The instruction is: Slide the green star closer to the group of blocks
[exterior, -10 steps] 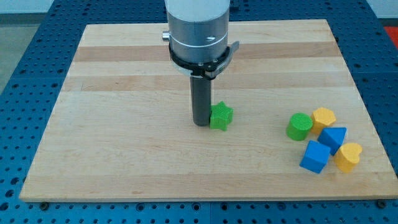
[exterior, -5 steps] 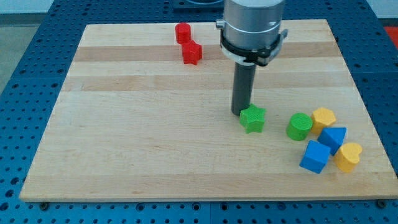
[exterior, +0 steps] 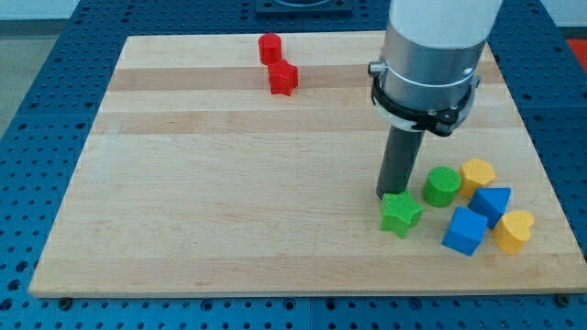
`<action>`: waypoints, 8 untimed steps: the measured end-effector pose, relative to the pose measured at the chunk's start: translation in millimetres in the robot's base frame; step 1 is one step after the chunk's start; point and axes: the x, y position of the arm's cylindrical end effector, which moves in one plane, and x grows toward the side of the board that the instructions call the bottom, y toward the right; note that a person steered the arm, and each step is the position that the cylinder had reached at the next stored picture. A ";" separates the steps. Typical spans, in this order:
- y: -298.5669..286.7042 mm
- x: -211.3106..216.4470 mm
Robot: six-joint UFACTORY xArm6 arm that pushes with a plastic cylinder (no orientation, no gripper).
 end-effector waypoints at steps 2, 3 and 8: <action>-61.4 2.7; -61.6 31.5; -7.5 37.6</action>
